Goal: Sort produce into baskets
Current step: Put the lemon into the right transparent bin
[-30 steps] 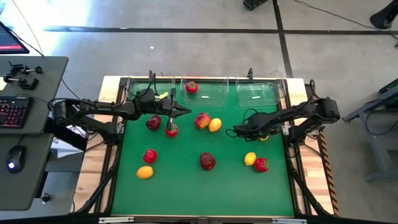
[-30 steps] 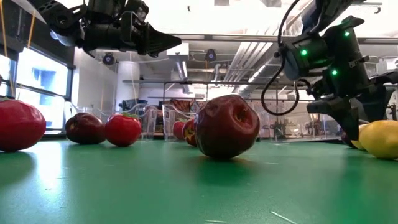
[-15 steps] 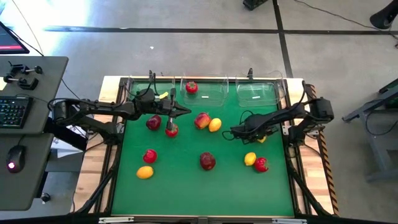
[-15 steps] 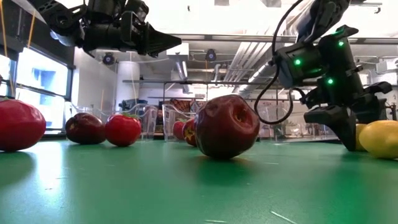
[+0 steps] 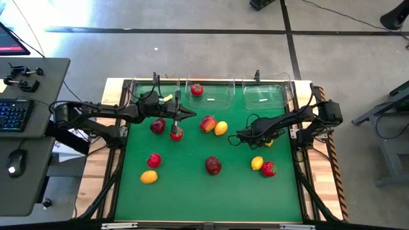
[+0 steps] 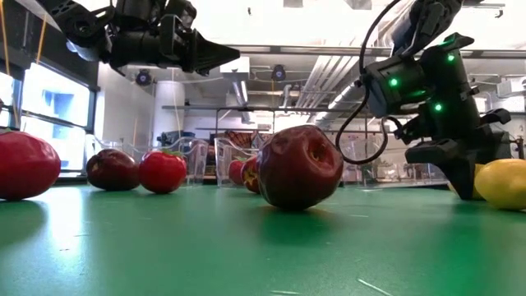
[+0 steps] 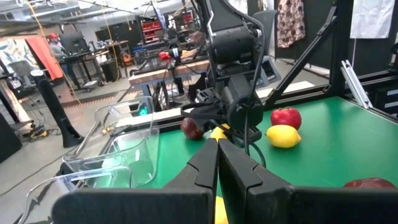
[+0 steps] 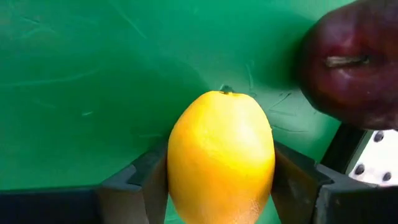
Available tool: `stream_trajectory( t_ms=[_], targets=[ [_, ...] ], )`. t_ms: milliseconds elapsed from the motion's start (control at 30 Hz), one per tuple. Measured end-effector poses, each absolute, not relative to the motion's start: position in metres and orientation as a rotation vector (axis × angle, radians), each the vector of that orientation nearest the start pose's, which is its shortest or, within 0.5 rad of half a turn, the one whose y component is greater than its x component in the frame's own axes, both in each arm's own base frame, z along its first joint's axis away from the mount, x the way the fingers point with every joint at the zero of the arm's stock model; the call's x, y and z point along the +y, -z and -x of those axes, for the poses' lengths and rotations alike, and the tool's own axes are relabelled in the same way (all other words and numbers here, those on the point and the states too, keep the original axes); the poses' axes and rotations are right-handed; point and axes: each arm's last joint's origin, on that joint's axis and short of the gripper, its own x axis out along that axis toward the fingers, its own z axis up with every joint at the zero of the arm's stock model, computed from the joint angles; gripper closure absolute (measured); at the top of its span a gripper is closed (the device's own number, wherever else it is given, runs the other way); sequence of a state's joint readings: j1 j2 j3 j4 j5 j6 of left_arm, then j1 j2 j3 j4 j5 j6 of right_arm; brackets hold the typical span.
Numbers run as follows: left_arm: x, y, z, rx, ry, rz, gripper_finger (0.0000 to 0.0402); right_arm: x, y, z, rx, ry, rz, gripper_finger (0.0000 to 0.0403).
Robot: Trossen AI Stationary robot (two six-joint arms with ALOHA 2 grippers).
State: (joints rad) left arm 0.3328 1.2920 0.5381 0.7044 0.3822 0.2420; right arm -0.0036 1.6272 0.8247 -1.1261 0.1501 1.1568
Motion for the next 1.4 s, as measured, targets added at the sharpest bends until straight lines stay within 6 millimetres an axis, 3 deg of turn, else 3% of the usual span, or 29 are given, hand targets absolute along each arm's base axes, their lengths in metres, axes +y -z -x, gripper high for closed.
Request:
stream_trajectory(
  t_ms=[267,500,700,867,1000,1133,1400],
  targets=[
    [0.075,-0.229,-0.251,0.037,0.053,-0.230,0.0401,-0.005,-0.158,-0.226,1.609,1.110,-0.591,0.0193],
    [0.075,-0.229,-0.251,0.036,0.053,-0.230,0.0401,-0.015,-0.198,-0.251,1.523,1.058,-0.506,0.0193],
    [0.075,-0.229,-0.251,0.037,0.053,-0.224,0.0401,-0.052,-0.251,-0.264,1.398,1.159,-0.371,0.0194],
    [0.075,-0.229,-0.251,0.037,0.054,-0.221,0.0401,-0.109,-0.277,-0.263,1.299,1.217,-0.414,0.0194],
    [0.075,-0.229,-0.251,0.037,0.054,-0.221,0.0401,-0.159,-0.278,-0.257,1.183,1.191,-0.519,0.0194],
    [0.075,-0.229,-0.251,0.037,0.054,-0.221,0.0401,-0.198,-0.265,-0.243,1.112,1.179,-0.624,0.0194],
    [0.075,-0.229,-0.251,0.036,0.053,-0.248,0.0401,-0.234,-0.231,-0.235,1.070,1.132,-0.745,0.0194]
  ],
)
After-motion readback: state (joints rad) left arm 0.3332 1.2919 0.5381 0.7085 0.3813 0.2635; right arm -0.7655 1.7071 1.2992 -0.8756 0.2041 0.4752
